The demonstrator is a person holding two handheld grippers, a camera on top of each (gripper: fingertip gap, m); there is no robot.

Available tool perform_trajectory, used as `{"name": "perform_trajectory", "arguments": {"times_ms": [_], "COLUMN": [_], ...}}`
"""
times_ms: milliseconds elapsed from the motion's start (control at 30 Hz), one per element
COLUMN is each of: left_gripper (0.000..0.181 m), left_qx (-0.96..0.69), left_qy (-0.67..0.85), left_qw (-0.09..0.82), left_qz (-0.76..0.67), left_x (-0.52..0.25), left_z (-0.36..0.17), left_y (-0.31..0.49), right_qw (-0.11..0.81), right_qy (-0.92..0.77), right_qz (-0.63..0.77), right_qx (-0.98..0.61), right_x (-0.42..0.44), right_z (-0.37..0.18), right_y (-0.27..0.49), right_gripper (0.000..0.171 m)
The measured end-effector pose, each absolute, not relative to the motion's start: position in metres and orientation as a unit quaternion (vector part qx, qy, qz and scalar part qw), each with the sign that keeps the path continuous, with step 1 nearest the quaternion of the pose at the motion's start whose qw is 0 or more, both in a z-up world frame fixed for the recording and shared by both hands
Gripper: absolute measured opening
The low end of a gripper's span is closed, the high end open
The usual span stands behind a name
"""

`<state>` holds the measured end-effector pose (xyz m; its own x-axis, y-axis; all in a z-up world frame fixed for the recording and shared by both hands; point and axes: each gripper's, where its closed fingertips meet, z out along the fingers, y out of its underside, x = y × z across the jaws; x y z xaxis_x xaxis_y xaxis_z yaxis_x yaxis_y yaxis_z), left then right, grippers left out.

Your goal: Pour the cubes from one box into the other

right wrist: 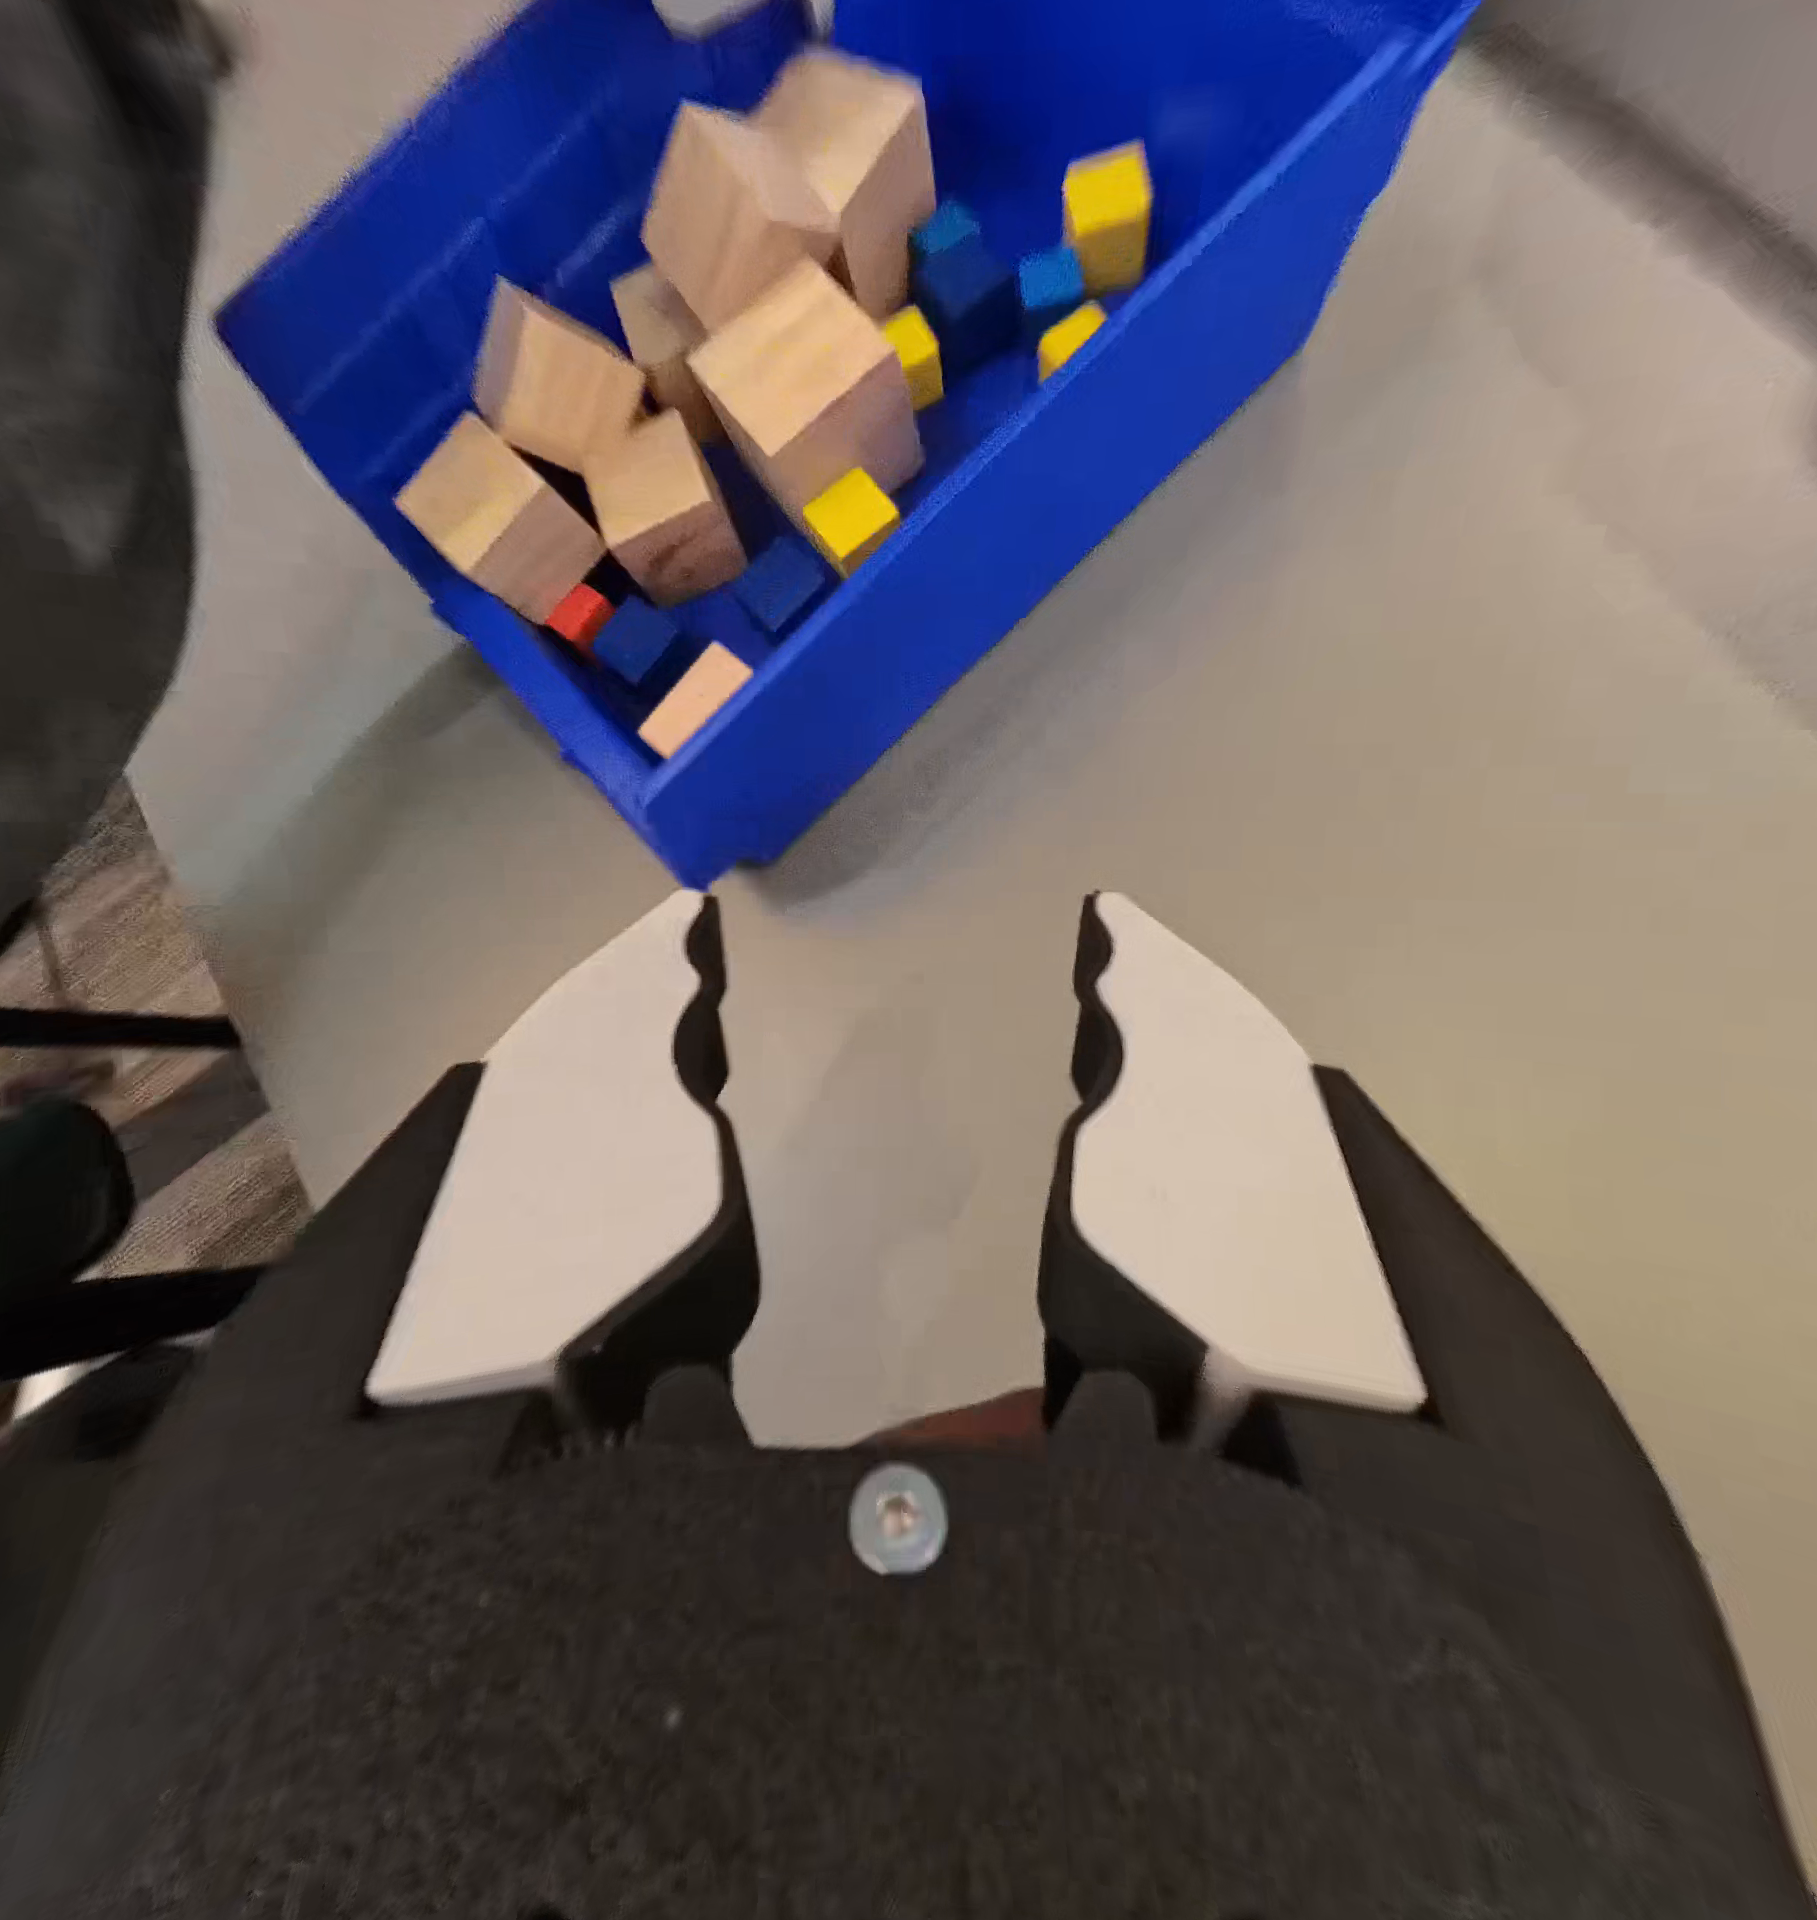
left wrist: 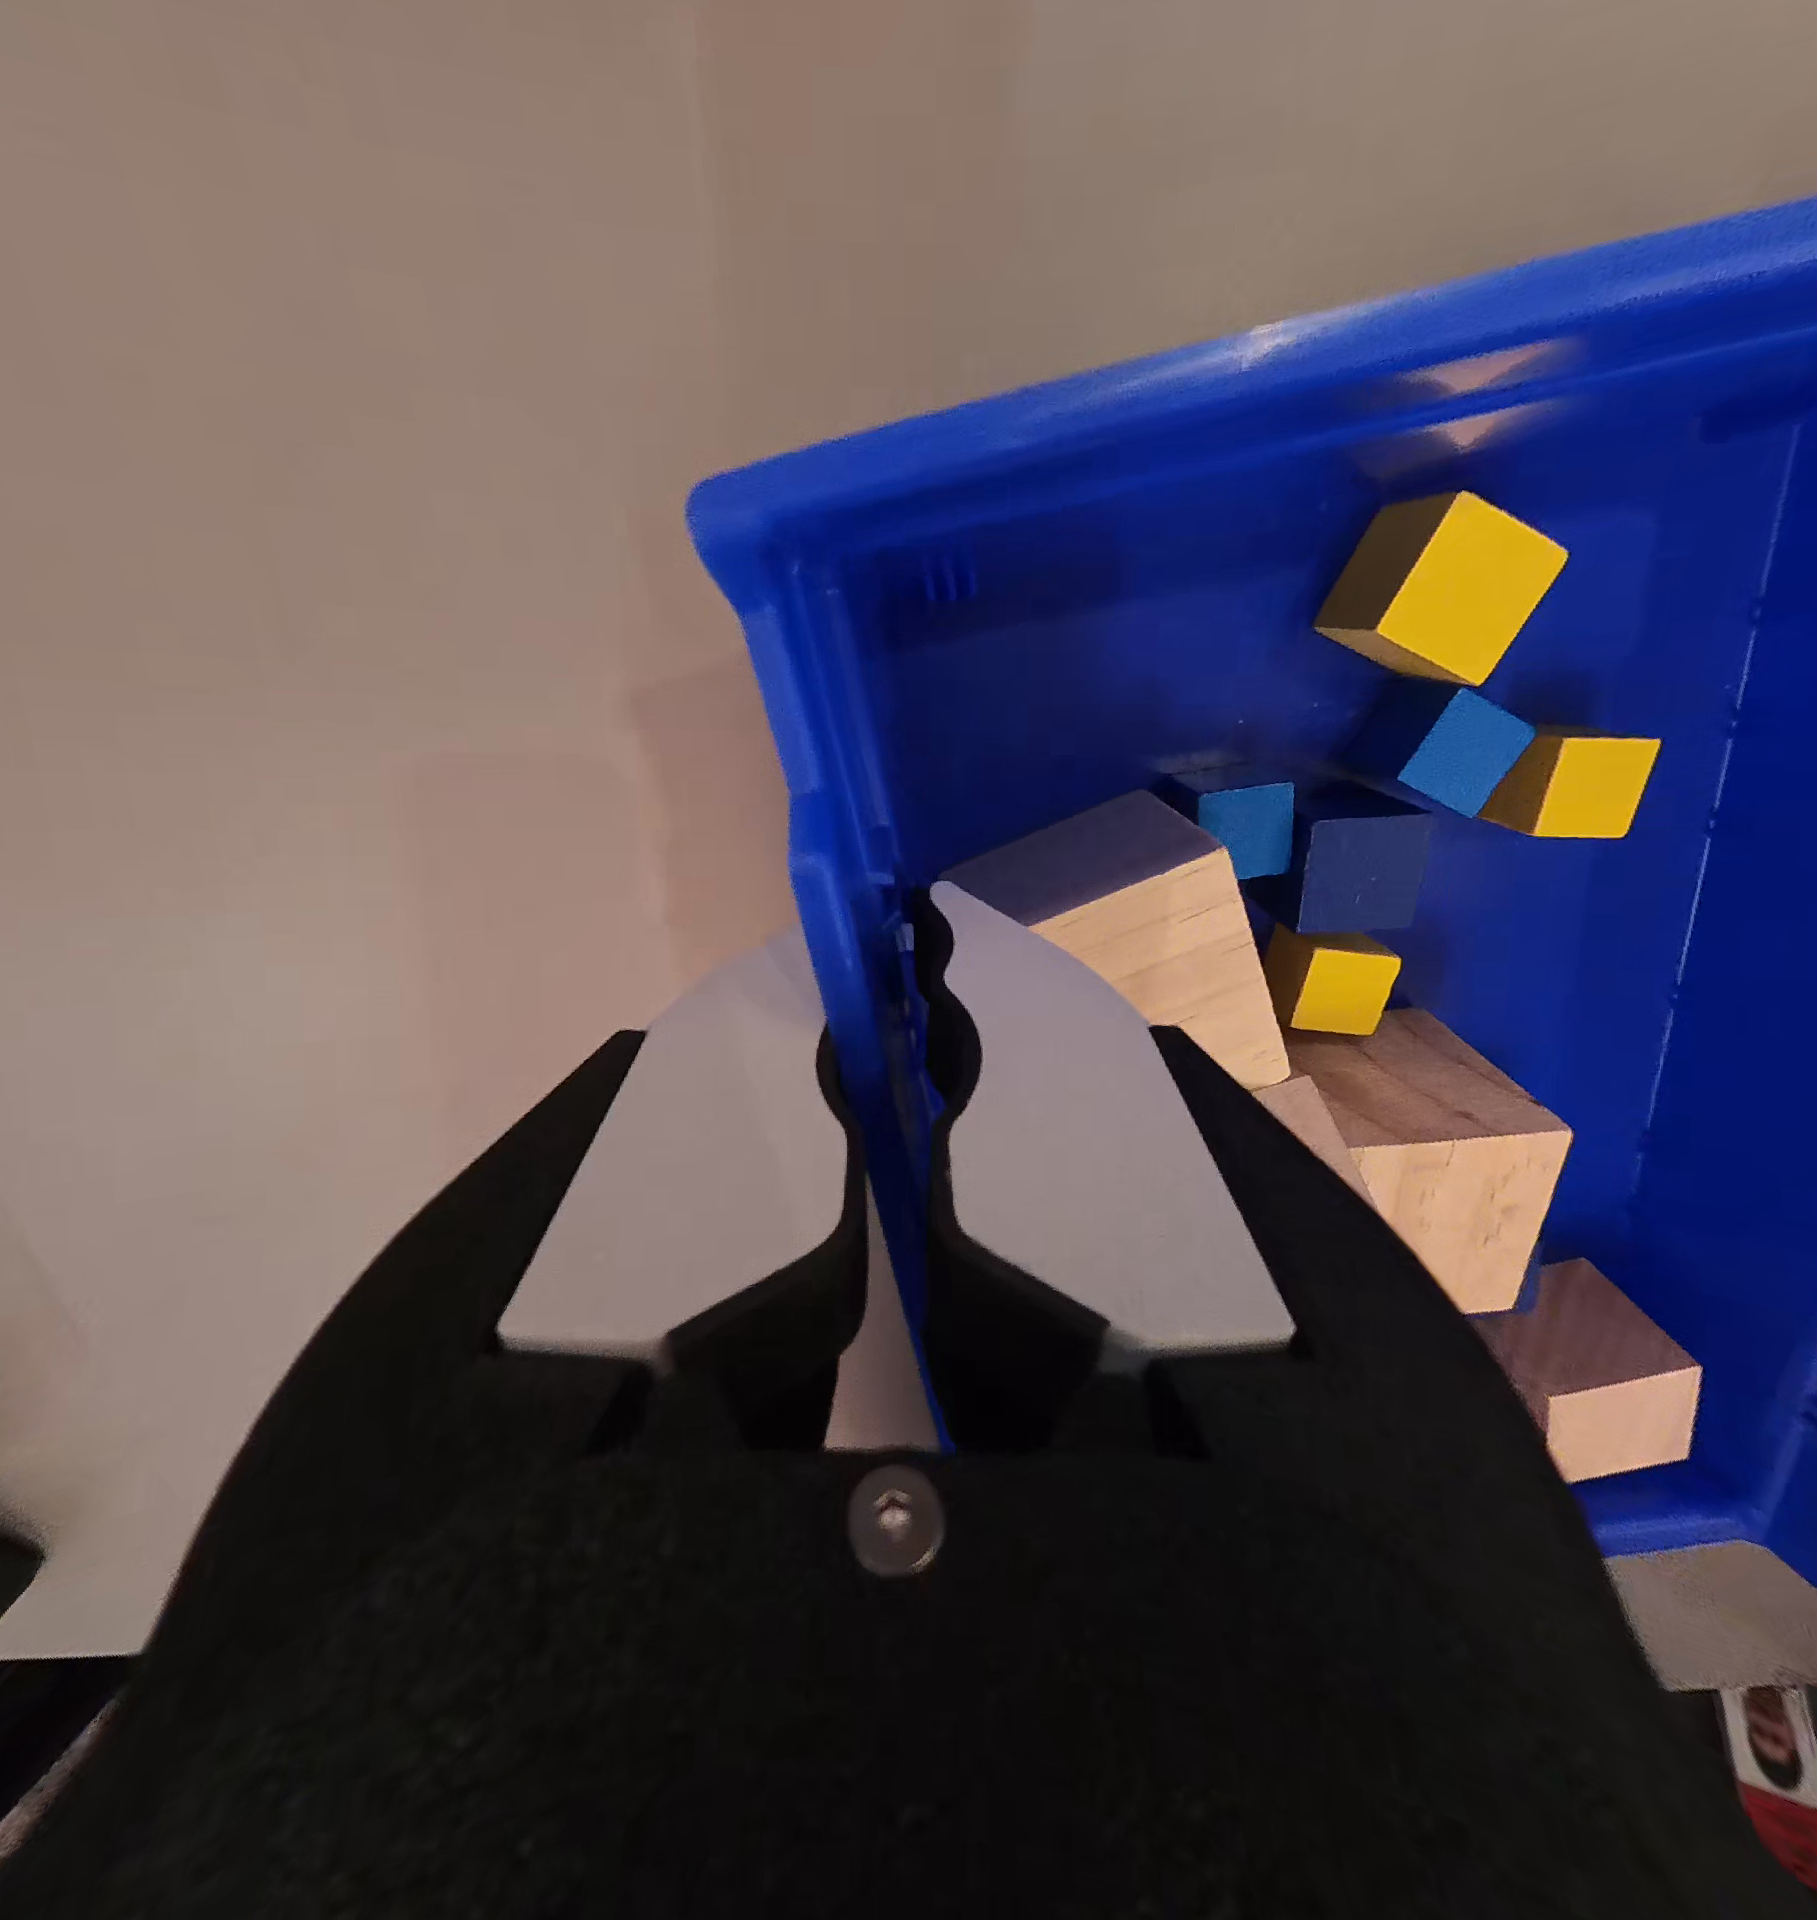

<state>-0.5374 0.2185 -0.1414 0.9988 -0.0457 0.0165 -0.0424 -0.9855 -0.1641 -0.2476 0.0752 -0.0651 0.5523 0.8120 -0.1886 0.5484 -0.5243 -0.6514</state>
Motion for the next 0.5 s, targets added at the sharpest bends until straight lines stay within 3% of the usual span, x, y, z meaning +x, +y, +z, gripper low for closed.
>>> {"name": "perform_trajectory", "arguments": {"times_ms": [100, 200, 300, 367, 433, 500], "left_gripper": [0.006, 0.006, 0.005, 0.005, 0.005, 0.005], "left_qx": [-0.996, -0.995, -0.995, -0.994, -0.994, -0.994], "left_qy": [0.029, 0.033, 0.034, 0.034, 0.031, 0.024], "left_qw": [0.08, 0.089, 0.093, 0.095, 0.098, 0.103], "left_qz": [-0.013, -0.022, -0.028, -0.032, -0.037, -0.036], "left_x": [-0.537, -0.537, -0.538, -0.539, -0.538, -0.538], "left_z": [-0.141, -0.141, -0.141, -0.141, -0.141, -0.141], "left_y": [0.218, 0.218, 0.216, 0.214, 0.211, 0.209], "right_qw": [0.14, 0.102, 0.069, 0.048, 0.021, 0.021], "right_qy": [-0.4, -0.366, -0.355, -0.36, -0.351, -0.343], "right_qz": [0.241, 0.203, 0.118, 0.065, 0.103, 0.086], "right_qx": [-0.873, -0.902, -0.925, -0.929, -0.931, -0.935], "right_x": [-0.295, -0.322, -0.324, -0.317, -0.328, -0.327], "right_z": [-0.098, -0.106, -0.118, -0.124, -0.124, -0.124], "right_y": [0.092, 0.119, 0.137, 0.144, 0.135, 0.135], "right_gripper": [0.073, 0.067, 0.046, 0.047, 0.011, 0.009]}}
